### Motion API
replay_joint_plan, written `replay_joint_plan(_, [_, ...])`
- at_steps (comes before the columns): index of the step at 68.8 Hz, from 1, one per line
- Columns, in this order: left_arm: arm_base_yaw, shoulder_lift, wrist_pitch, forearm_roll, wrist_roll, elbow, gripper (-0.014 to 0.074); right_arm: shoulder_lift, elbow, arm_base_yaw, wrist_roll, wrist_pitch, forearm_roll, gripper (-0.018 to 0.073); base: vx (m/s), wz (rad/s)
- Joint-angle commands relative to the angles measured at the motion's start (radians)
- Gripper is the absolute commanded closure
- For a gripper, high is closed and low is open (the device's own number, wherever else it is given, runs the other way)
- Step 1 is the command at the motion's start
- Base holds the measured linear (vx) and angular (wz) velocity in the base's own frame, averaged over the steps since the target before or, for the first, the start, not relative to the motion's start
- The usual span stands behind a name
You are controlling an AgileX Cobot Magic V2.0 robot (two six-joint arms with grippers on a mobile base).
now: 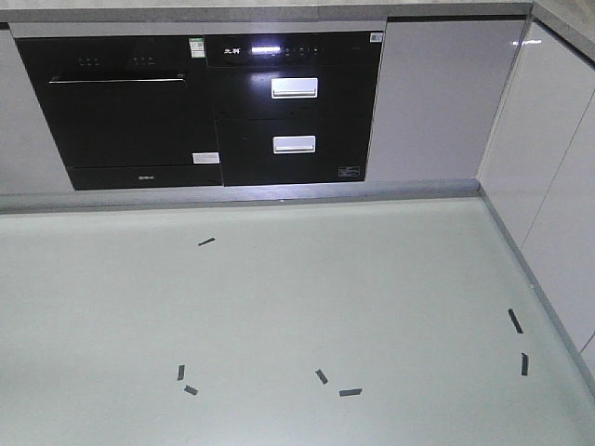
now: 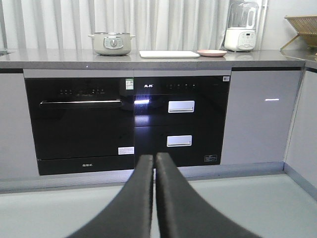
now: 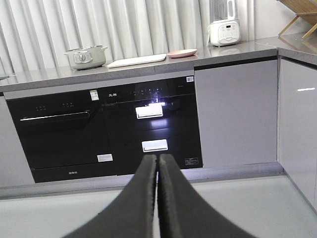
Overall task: Transfer vegetables to tray and serve
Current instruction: 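Drive the base forward toward the grey kitchen counter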
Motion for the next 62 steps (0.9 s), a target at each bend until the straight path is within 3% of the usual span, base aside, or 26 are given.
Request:
replay_joint_plan(1, [0.002,-0.014,-0.077,-0.002,-0.009,0.027,0.0602,-0.007,0.013,-0.007,-0.005,-0.077,-0.004,0.0561,0.00,0.00])
replay_joint_plan(62, [0.002,-0.014,-0.077,-0.002,-0.009,0.027,0.0602,-0.007,0.013,-0.007,-0.005,-0.077,-0.004,0.0561,0.05,0.00])
